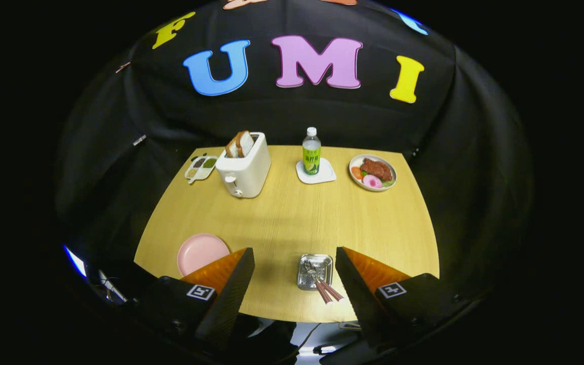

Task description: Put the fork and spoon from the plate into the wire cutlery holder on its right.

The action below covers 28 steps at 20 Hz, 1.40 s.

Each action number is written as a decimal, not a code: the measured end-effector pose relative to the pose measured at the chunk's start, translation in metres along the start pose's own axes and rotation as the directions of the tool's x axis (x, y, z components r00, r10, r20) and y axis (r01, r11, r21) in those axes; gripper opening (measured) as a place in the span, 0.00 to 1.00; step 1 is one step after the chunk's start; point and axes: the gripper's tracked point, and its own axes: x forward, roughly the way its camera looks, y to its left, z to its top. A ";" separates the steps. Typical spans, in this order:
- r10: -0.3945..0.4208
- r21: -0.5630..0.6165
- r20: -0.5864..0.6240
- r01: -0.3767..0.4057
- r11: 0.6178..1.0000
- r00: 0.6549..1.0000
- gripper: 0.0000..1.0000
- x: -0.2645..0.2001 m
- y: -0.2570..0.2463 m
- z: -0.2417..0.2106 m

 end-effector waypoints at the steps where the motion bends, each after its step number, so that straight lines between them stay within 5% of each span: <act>1: -0.008 -0.011 0.047 0.008 1.000 0.999 1.00 -0.006 0.003 0.011; 11: -0.017 -0.078 0.433 0.057 0.995 0.901 0.98 -0.051 0.063 0.065; 28: -0.005 -0.079 0.385 0.038 0.996 0.923 0.98 -0.034 0.081 0.041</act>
